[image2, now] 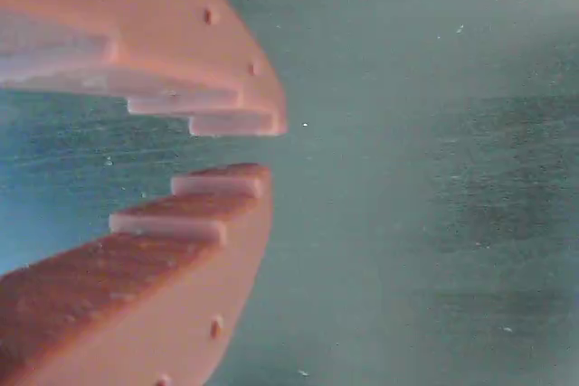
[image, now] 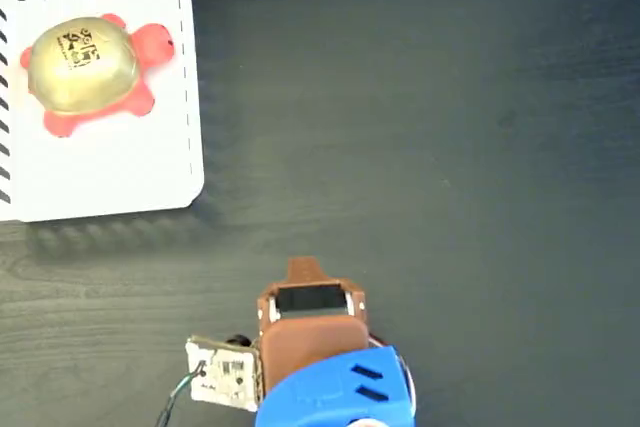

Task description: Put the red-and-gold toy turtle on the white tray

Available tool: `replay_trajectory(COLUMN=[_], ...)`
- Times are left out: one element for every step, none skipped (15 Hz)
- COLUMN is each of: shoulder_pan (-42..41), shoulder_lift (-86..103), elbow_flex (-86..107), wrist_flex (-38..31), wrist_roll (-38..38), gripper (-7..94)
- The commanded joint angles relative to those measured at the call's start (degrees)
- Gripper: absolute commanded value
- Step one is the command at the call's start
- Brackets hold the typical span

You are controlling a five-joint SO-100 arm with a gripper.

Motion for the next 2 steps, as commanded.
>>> replay_trajectory(shoulder_pan=[0.2,0.2], shoulder_lift=[0.3,0.3], elbow_flex=[-0.6,-0.6], wrist_flex=[0.5,0.5], wrist_roll=[0.1,0.1], gripper=[0,0])
